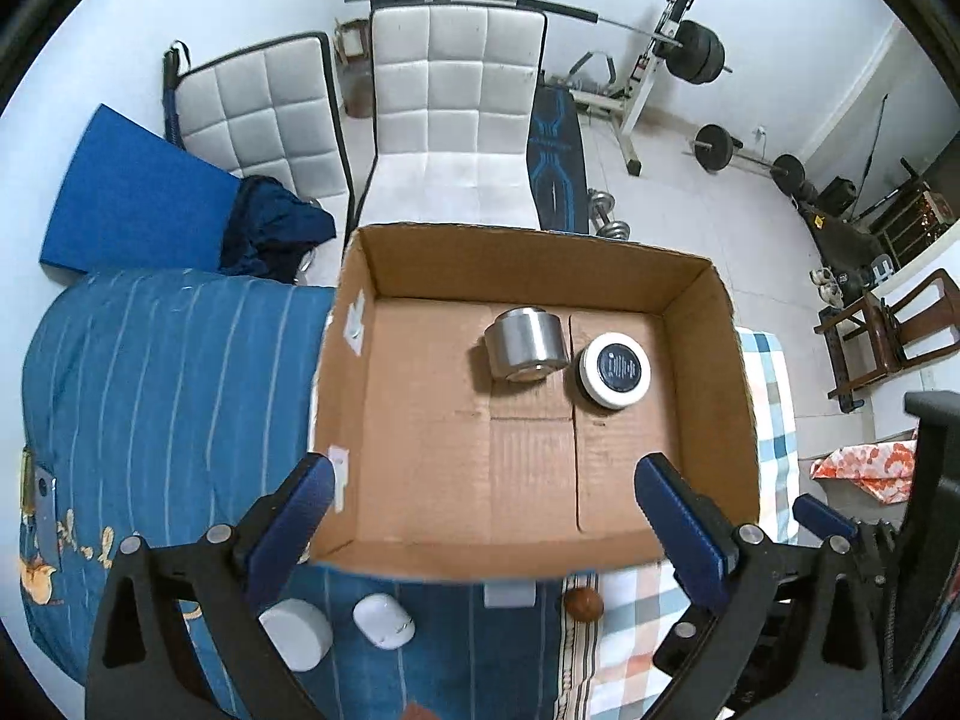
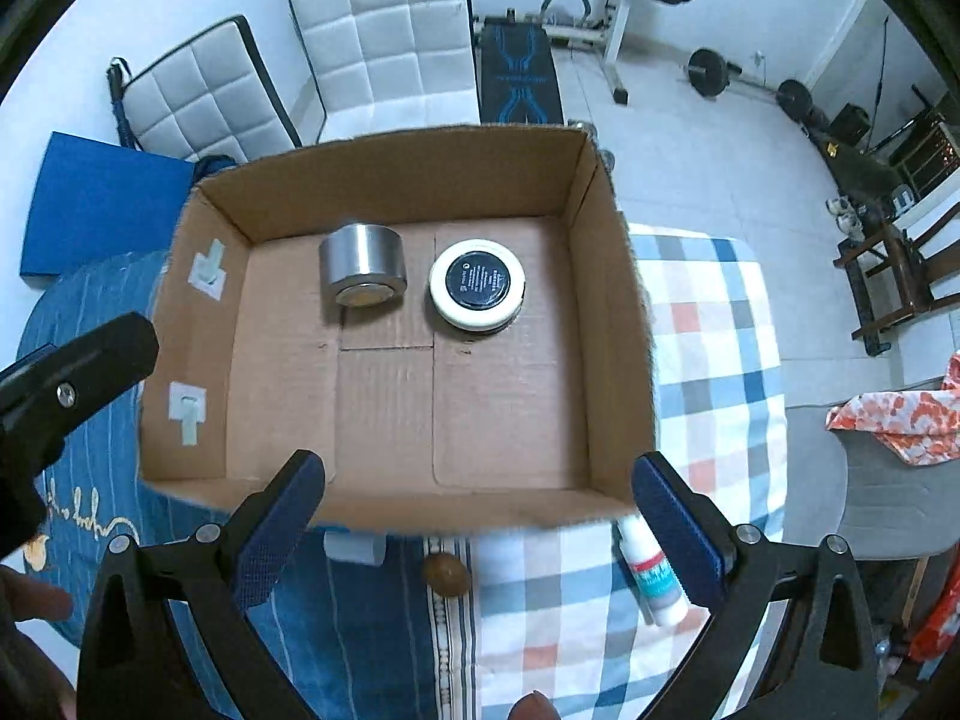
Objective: Organize rigid objects
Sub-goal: 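Open both tools to release the canister and jar in the box, then lift, then grasp the white round container with the left tool while the right tool grasps the spray bottle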
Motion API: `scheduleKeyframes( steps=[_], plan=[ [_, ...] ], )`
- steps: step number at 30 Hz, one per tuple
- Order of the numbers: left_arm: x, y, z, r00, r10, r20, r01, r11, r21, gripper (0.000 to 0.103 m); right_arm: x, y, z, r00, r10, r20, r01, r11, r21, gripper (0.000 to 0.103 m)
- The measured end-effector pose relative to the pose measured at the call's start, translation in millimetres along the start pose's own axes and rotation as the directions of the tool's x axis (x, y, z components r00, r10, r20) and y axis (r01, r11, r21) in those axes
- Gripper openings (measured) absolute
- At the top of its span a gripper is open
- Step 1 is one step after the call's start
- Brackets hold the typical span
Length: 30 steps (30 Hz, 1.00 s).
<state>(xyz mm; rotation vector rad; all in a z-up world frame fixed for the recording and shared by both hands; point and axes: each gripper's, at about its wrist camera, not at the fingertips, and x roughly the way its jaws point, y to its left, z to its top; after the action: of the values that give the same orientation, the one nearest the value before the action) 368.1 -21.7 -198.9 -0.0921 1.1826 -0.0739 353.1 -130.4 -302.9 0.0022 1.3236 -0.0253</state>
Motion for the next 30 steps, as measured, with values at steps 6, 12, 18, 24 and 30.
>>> scheduleKeyframes(
  steps=[6, 12, 18, 24, 30],
  plan=[
    [-21.9, -5.3, -21.1, 0.999, 0.026, 0.034, -0.027, 0.999, 0.024, 0.103, -42.6, 1.4, -22.1, 0.998, 0.021, 0.064, -0.021, 1.0, -0.007, 0.103],
    [-44.9, -14.3, -40.0, 0.997, 0.044, 0.057, -0.045, 0.999, 0.02, 0.103, -72.1, -2.0, -38.4, 0.994, 0.058, 0.096, -0.055, 0.998, -0.032, 0.103],
    [-47.4, -9.3, -79.3, 0.996, 0.075, 0.042, -0.074, 0.997, -0.031, 0.103, -73.6, -29.2, -65.4, 0.99, 0.124, 0.06, -0.122, 0.992, -0.032, 0.103],
    [-3.5, 38.5, -131.9, 0.973, 0.202, -0.111, -0.214, 0.971, -0.111, 0.103, -25.3, -77.9, -102.7, 0.995, 0.067, -0.071, -0.068, 0.998, -0.008, 0.103],
    [46.7, 111.7, -161.4, 0.948, 0.172, -0.269, -0.245, 0.931, -0.269, 0.103, 48.0, -129.2, -135.4, 0.98, -0.031, -0.198, 0.04, 0.998, 0.043, 0.103]
  ],
)
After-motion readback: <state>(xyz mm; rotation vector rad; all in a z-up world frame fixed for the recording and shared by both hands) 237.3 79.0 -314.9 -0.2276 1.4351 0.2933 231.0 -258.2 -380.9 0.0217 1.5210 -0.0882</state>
